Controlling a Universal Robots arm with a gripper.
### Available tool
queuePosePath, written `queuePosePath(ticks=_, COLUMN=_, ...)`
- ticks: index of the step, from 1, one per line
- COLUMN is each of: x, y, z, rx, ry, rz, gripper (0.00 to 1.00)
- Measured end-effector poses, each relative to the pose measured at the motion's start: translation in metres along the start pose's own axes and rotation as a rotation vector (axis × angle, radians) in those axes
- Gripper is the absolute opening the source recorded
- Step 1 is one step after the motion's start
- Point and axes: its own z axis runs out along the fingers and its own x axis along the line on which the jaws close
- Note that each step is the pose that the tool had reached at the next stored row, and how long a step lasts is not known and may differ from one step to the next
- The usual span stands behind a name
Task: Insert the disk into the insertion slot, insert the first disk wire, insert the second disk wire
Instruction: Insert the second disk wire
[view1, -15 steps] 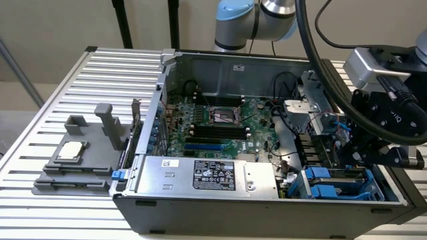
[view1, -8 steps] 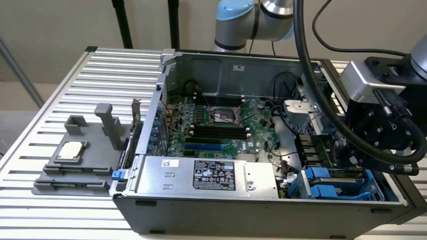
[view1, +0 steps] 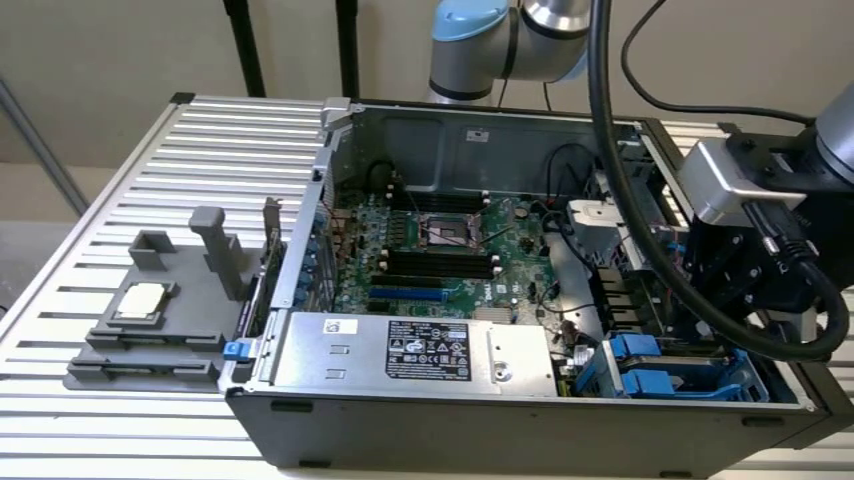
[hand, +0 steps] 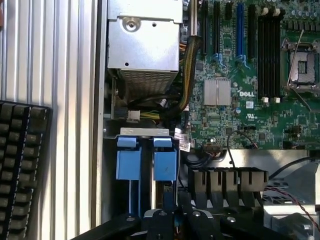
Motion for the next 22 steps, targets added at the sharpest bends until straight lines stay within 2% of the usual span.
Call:
queuePosePath(ticks=6, x=0.0032, y=-0.0001, z=0.005, rx=0.0012, ry=-0.013, rz=-0.009, gripper=0.16)
queuePosePath(ticks=10, x=0.0033, y=-0.0002, z=0.0065, rx=0.0023, ry=-0.0186, rz=-0.013, gripper=0.16)
queuePosePath(ticks=13, x=0.0034, y=-0.0002, z=0.007, rx=0.0026, ry=-0.0206, rz=-0.015, gripper=0.16)
queuePosePath(ticks=22, x=0.004, y=-0.0017, z=0.0073, rx=0.0026, ry=-0.0211, rz=-0.016, gripper=0.16)
